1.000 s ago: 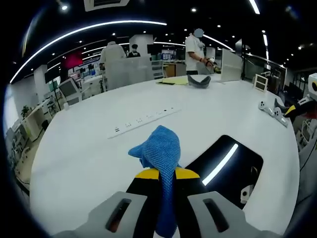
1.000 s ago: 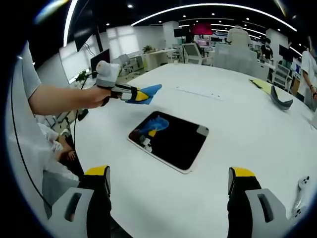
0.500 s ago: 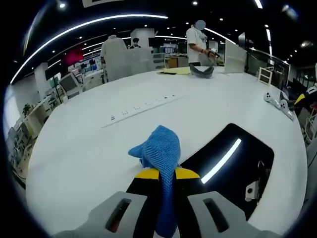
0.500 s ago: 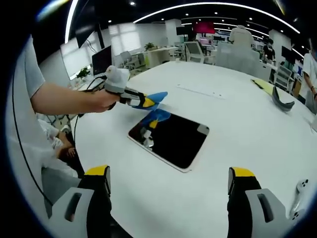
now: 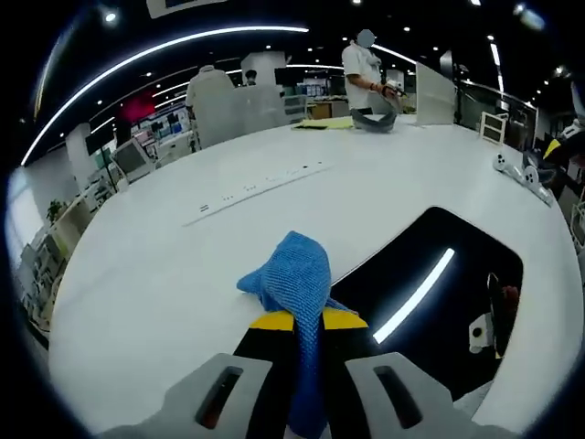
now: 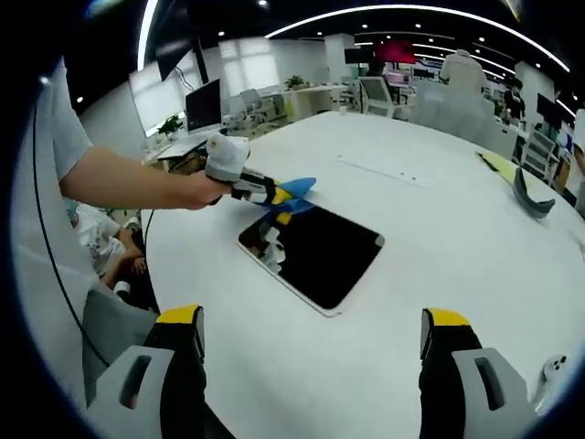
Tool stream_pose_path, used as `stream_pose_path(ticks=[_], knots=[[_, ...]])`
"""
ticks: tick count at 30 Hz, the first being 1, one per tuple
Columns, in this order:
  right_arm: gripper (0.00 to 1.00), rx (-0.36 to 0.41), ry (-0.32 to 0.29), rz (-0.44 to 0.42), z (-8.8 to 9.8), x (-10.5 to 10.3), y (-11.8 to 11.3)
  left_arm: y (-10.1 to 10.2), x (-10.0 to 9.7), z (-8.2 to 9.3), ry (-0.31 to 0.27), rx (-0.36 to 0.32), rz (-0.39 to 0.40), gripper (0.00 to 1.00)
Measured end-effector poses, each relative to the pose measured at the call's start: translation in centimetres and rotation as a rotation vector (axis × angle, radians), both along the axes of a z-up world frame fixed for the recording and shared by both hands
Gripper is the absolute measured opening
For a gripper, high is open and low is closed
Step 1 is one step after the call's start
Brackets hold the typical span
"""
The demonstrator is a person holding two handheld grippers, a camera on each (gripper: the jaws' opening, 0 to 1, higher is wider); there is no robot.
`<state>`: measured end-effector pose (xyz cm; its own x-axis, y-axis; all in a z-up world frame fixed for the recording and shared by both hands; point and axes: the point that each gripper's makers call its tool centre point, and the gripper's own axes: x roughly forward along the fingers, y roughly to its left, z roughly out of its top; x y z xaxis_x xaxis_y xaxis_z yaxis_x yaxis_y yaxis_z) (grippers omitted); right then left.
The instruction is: Wipe the mirror surface with the cleaning cloth until all visible marks leave the cleaned area.
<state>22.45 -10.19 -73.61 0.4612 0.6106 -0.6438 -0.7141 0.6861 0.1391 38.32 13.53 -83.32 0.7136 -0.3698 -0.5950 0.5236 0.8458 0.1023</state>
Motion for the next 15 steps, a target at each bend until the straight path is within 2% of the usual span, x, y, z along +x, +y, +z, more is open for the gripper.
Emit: stream_pose_path(ticks=[2, 5, 7, 10, 13, 15], knots=[[0.99, 0.017, -0.004, 0.007, -0.2, 0.1, 0.1, 0.0, 0.1, 0.0, 0.004, 0.001, 0.006, 0.05], [0.99, 0.016, 0.003, 0.047, -1.4, -0.3, 0.2, -0.1, 0.2, 0.0, -0.001, 0.026, 0.018, 0.05], [0.99, -0.025, 0.008, 0.06, -2.1, -0.3, -0.4, 0.1, 0.2, -0.1, 0.007, 0.008, 0.056, 0.05], [0.99, -0.03, -0.011, 0.054, -1.7, 0.2, -0.7, 0.0, 0.2, -0.1, -0.013, 0.01, 0.05, 0.05], [0.98, -0.02, 0.0, 0.002, -1.4, 0.5, -1.1, -0.1, 0.2, -0.1, -0.022, 0.013, 0.036, 0.05], [0.98, -0.014, 0.02, 0.011, -1.6, 0.3, -0.6, -0.2, 0.3, 0.0, -0.007, 0.025, 0.042, 0.05]])
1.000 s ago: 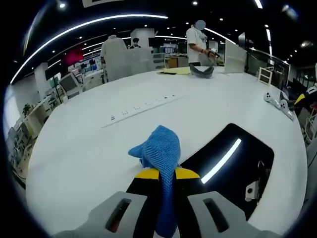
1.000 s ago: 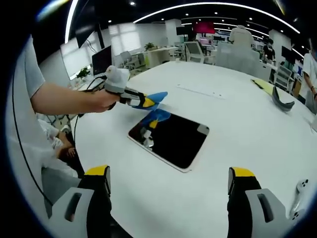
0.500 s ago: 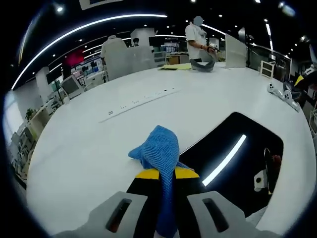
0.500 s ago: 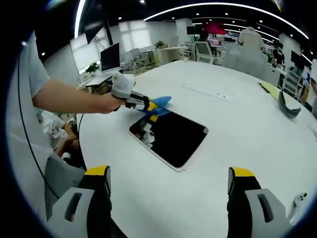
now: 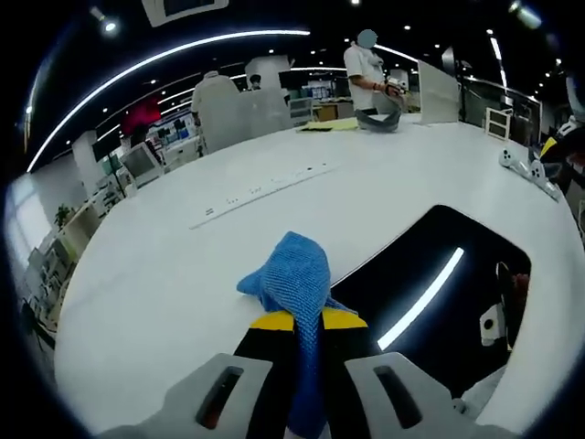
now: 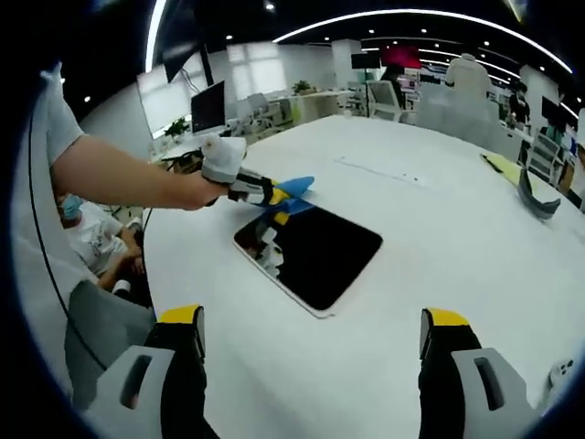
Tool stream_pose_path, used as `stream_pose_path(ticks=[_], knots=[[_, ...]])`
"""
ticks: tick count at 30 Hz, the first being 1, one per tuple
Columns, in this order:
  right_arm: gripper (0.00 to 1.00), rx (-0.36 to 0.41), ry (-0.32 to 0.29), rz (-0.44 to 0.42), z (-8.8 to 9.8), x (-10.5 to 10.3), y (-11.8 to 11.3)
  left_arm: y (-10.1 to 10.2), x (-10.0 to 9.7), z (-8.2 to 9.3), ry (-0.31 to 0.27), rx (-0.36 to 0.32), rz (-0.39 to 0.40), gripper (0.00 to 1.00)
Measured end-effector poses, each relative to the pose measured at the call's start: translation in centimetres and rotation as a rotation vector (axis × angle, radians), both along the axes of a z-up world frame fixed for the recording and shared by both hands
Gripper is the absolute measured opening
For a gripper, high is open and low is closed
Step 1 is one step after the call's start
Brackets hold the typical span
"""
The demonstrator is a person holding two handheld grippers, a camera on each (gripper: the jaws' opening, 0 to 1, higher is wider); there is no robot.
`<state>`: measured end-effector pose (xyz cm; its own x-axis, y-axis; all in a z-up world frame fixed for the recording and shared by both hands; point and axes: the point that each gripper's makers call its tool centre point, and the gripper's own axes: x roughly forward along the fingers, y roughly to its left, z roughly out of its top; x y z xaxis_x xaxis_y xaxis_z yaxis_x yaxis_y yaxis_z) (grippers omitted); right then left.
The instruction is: Wipe the mirror surface with the cleaning cloth until all visible marks leave the cleaned area.
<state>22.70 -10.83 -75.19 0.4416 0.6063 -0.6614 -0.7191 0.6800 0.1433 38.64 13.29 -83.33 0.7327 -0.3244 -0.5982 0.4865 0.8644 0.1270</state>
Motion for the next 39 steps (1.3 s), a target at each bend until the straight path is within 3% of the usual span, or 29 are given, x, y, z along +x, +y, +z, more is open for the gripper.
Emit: stream_pose_path(ticks=[3, 13, 20, 39], knots=[[0.98, -0.013, 0.001, 0.016, -0.4, -0.1, 0.4, 0.0, 0.0, 0.0, -0.014, 0.003, 0.003, 0.05], [0.98, -0.014, 0.02, 0.017, -0.7, -0.9, 0.7, -0.6, 0.1, 0.0, -0.038, 0.103, -0.028, 0.05], [0.98, 0.007, 0.021, -0.005, -0.1, -0.7, 0.7, -0.9, 0.2, 0.0, -0.036, 0.102, -0.023, 0.05], [0.98, -0.012, 0.03, -0.01, -0.7, -0.8, 0.3, -2.6, 0.5, 0.0, -0.06, 0.081, -0.032, 0.05]])
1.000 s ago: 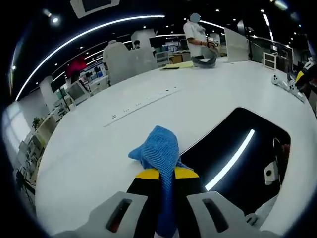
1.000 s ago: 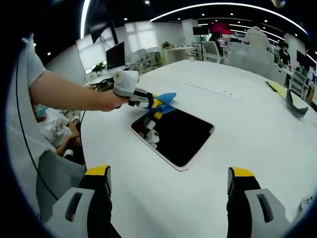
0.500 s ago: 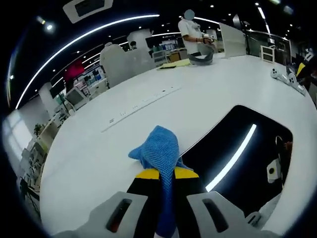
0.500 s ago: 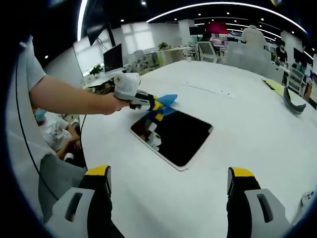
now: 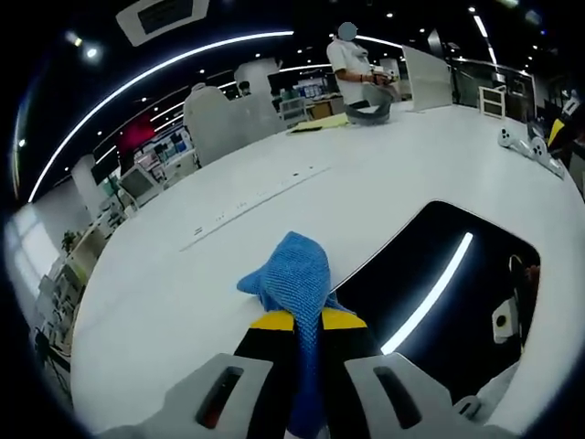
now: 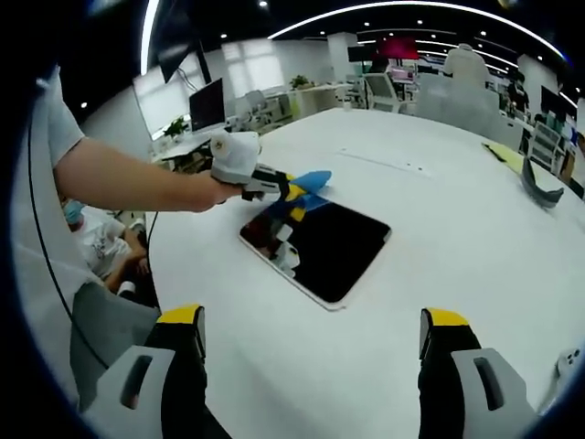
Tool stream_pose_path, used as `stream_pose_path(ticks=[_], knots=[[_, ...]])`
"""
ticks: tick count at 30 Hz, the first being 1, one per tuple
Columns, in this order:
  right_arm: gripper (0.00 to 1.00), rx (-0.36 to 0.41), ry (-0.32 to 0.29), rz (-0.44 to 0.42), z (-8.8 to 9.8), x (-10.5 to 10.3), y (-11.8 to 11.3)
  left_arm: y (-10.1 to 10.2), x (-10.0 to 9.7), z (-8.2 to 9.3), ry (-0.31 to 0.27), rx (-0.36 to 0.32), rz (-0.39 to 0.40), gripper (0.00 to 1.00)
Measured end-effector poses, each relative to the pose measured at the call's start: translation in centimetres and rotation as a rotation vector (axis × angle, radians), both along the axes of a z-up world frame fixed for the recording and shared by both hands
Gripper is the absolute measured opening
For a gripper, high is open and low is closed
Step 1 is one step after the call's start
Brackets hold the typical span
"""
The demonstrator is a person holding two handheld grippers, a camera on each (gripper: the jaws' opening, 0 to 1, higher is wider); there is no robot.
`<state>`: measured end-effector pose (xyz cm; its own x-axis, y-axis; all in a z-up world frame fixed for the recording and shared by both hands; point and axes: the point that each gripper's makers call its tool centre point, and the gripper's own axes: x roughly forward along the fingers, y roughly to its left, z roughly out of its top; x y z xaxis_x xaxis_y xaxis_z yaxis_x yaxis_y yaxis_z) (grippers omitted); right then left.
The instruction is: Wipe the mirror surface with the cleaning cloth until all visible marks leave the cleaned area.
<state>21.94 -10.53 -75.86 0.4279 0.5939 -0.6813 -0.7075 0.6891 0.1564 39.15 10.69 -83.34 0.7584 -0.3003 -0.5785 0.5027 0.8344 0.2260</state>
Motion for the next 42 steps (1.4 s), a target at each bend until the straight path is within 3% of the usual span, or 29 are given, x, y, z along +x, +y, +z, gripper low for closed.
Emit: stream_pose_path(ticks=[5, 30, 42], knots=[[0.99, -0.032, -0.009, 0.019, -0.4, -0.1, 0.0, -0.7, -0.1, 0.0, -0.004, 0.0, -0.013, 0.05], [0.98, -0.012, 0.016, 0.043, -0.7, -1.0, 0.7, -5.2, -0.7, 0.0, -0.003, -0.022, -0.078, 0.05], [0.98, -0.015, 0.009, 0.019, -0.7, -0.6, -0.1, -7.2, -1.0, -0.1, -0.006, -0.027, -0.111, 0.05]])
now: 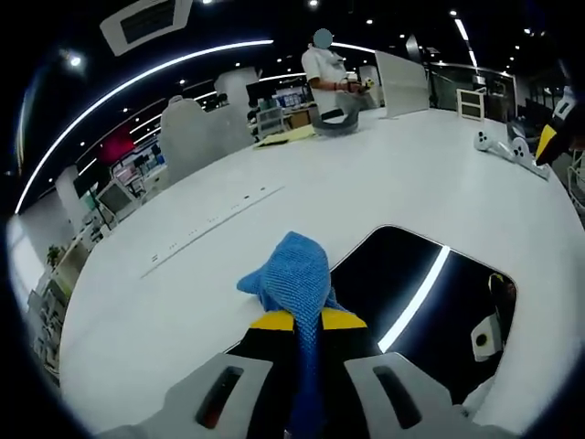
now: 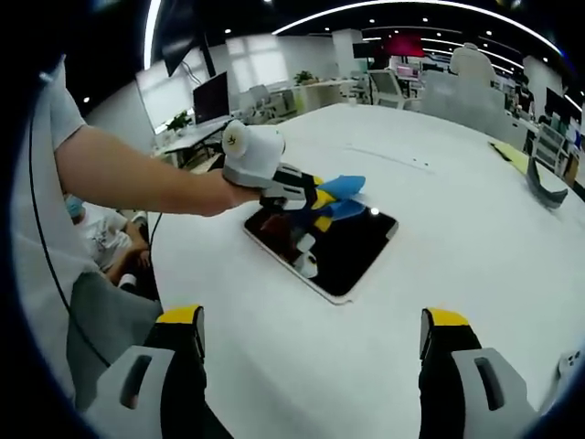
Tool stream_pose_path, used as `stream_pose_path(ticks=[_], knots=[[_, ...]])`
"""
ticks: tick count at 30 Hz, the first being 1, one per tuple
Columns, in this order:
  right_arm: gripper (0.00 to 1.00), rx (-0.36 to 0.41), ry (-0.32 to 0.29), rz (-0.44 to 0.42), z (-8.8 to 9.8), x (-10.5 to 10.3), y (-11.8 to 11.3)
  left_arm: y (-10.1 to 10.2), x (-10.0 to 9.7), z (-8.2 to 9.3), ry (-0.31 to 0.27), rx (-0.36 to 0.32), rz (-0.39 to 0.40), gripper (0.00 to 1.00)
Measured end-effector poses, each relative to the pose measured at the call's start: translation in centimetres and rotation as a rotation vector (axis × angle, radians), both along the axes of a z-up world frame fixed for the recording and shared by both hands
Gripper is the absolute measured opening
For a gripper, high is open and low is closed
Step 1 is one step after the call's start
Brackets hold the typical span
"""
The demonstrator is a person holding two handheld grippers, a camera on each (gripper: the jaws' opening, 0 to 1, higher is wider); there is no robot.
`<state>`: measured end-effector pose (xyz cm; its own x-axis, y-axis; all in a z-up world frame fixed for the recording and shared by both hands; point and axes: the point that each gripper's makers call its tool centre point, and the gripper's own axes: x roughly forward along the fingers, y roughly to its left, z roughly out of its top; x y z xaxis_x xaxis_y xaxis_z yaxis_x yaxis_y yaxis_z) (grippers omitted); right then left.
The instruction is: Wipe the mirror surface with the cleaning cloth until all visible marks leave the cleaned area.
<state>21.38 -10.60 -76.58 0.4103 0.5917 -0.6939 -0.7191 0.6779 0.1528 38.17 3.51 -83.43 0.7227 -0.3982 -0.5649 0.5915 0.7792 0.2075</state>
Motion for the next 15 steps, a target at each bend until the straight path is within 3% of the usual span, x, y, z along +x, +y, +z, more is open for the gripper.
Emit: stream_pose_path(ticks=[15], knots=[[0.99, 0.004, -0.005, -0.012, 0.3, 0.4, -0.4, -2.9, -0.4, -0.2, 0.004, -0.019, -0.039, 0.05]])
